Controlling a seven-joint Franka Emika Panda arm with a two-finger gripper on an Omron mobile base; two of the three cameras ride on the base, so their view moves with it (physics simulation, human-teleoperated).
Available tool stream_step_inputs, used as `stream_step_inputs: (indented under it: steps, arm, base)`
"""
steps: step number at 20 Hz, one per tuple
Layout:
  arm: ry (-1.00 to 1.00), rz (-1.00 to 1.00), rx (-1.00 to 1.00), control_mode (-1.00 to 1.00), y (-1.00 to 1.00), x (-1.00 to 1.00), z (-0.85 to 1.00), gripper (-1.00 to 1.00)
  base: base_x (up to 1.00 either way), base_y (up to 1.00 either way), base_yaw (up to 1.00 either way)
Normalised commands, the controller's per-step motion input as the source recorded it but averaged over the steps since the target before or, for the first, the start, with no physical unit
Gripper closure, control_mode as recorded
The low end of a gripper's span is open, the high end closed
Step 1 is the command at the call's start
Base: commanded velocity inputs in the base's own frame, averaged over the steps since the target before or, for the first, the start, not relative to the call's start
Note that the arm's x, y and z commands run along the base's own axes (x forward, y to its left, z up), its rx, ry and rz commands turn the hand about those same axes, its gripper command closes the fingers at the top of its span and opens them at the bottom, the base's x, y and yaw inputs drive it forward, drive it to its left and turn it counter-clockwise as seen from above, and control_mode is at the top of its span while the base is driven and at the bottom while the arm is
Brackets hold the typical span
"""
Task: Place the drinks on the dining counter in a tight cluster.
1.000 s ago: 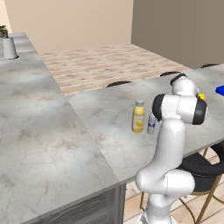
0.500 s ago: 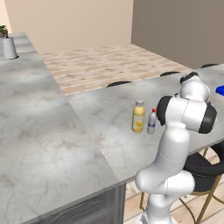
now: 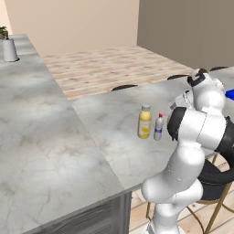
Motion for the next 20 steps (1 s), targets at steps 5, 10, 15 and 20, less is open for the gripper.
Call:
stream_step_inputs:
  steps: [5,10,15,20]
  arm:
    - [0.30,-0.21,-0.32,-1.00,0.00,-0.21,0.22,-1.00]
    - [0.26,-0.41,-0.21,-1.00,-0.06,-0.31,0.35,-1.00]
    - [0.16,-0.54,-0.04,-1.00,-0.11,-0.45,0.23,-1.00]
    - [0.10,-0.62,0.00,-1.00,-0.10,-0.59,0.18,-1.00]
  base:
    - [0.00,0.00,0.00]
    - [0.00,0.00,0.00]
    - [0.00,0.00,0.00]
    - [0.00,0.00,0.00]
